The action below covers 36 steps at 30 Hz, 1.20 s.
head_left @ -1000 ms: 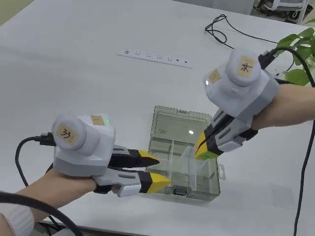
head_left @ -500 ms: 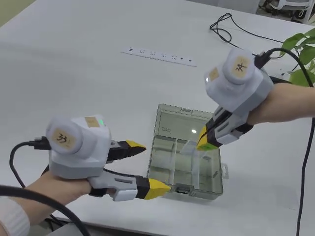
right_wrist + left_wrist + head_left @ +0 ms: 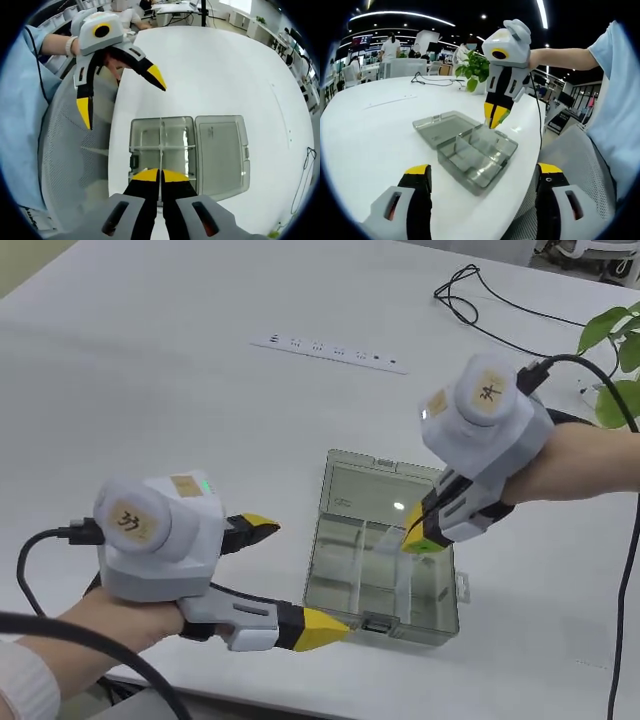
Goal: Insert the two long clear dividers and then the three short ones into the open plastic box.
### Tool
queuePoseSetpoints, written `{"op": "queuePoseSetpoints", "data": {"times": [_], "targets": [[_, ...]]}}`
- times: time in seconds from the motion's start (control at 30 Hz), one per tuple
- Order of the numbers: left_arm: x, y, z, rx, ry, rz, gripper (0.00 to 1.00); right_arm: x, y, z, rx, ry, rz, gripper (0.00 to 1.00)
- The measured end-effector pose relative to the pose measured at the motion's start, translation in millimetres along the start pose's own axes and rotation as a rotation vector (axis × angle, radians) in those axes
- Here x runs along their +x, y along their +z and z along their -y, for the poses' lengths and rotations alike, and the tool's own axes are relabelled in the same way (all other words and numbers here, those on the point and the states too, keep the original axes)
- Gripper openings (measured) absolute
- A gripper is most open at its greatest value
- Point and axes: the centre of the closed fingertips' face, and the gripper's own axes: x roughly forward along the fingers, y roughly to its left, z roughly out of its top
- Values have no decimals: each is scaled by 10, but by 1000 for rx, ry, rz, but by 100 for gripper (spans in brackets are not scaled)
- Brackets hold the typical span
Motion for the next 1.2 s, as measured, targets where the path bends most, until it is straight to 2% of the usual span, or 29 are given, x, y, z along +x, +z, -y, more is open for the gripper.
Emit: {"op": "queuePoseSetpoints", "data": {"times": [0.17,0.3,0.83,1.0,1.2], "targets": [[3,-21,12,-4,-3,-4,86,28,-12,-34,-18,-2,-17,2],[9,-22,20,-8,-7,-3,84,32,24,-63,-34,-9,-10,2],[38,-29,54,-11,-19,-8,81,82,16,-7,-49,-29,-9,2],[42,-30,60,-12,-20,-8,81,148,21,-8,-55,-32,-18,2],[41,-31,69,-13,-21,-5,81,307,-33,21,-67,-52,-61,2]]}}
